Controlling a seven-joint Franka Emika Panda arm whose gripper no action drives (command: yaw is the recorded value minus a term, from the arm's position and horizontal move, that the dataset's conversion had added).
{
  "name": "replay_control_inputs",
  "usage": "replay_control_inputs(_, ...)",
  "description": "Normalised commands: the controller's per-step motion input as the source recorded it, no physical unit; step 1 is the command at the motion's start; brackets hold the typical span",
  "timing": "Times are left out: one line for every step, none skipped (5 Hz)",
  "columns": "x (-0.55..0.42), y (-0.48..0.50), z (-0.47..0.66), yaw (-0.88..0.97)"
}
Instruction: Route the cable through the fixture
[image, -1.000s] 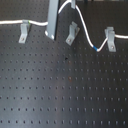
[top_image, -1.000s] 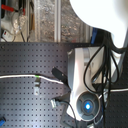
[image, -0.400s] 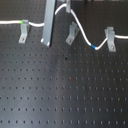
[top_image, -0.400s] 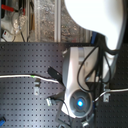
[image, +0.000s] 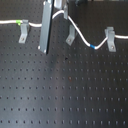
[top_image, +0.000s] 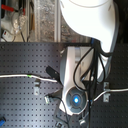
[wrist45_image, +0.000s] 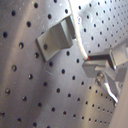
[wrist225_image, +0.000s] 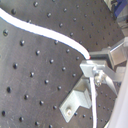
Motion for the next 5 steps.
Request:
replay_control_inputs(-0.076, 0.069, 0.47, -0.01)
replay_control_inputs(-0.024, 0.010, 0.01, 0.00)
replay_control_inputs(-0.151, 0.066, 0.10, 0.00)
replay_control_inputs(-0.246, 0.091, 0.19, 0.00)
replay_control_inputs(-0.084, 0.043, 0.00, 0.00)
